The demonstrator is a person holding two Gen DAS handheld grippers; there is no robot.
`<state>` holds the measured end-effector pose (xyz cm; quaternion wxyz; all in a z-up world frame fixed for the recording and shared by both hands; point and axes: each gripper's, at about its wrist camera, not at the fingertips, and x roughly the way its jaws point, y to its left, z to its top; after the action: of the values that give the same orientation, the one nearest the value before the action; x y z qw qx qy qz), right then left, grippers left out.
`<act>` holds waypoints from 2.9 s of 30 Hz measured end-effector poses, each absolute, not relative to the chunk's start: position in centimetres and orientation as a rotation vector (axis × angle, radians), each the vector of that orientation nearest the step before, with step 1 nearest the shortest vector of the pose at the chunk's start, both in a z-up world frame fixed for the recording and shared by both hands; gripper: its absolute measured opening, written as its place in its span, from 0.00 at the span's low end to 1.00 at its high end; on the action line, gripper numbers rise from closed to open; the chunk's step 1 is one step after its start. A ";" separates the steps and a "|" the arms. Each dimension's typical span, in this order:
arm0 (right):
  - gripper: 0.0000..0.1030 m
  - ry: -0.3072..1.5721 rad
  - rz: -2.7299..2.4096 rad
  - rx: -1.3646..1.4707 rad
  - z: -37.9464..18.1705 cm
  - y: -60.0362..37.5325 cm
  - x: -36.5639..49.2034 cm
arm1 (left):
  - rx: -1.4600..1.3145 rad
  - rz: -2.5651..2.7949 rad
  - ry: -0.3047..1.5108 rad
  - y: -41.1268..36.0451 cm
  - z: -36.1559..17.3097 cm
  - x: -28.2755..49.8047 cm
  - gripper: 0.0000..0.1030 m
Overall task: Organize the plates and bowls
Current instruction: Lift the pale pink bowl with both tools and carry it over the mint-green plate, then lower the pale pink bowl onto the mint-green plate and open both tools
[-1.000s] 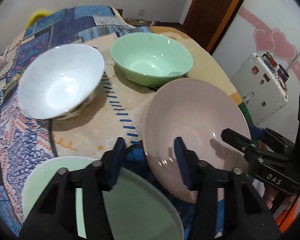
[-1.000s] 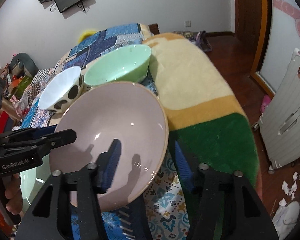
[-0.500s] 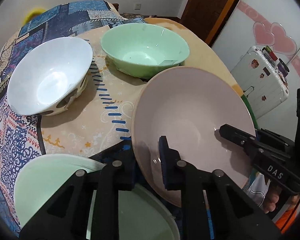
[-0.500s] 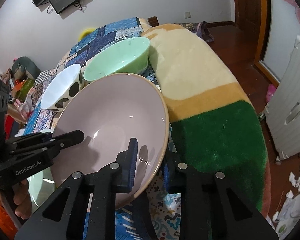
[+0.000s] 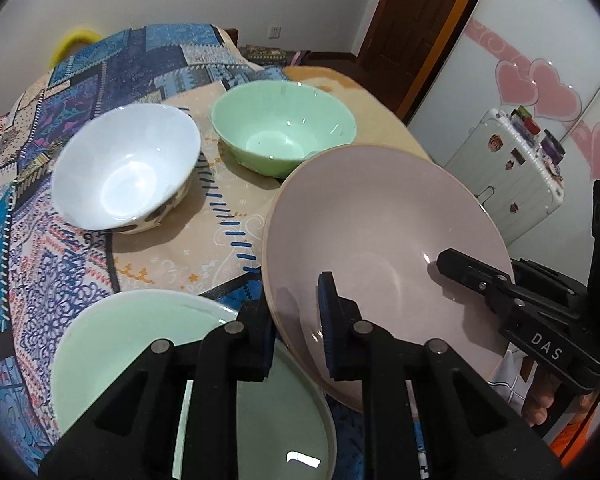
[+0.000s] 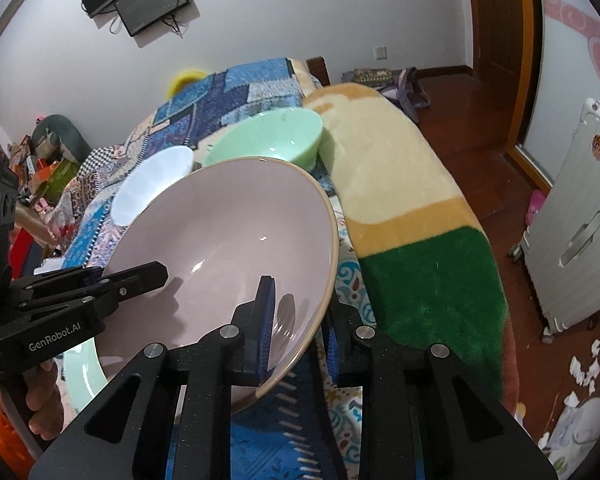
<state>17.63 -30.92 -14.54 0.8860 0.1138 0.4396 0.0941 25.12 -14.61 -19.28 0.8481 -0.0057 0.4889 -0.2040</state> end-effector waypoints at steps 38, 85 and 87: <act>0.19 0.802 0.411 0.114 -9.5 -16.0 13.0 | -0.140 -0.250 0.846 2.5 -11.7 12.8 0.18; 0.19 1.032 0.672 -0.068 -18.7 1.0 14.1 | -0.280 0.043 1.039 19.1 -22.6 8.8 0.18; 0.19 1.045 0.675 -0.074 -19.3 1.2 14.3 | -0.289 0.044 1.048 19.4 -23.2 8.9 0.18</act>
<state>14.27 1.19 -19.25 0.8121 -0.0348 0.4893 0.3160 8.93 19.42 -23.22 0.8556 -0.1375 0.4986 0.0211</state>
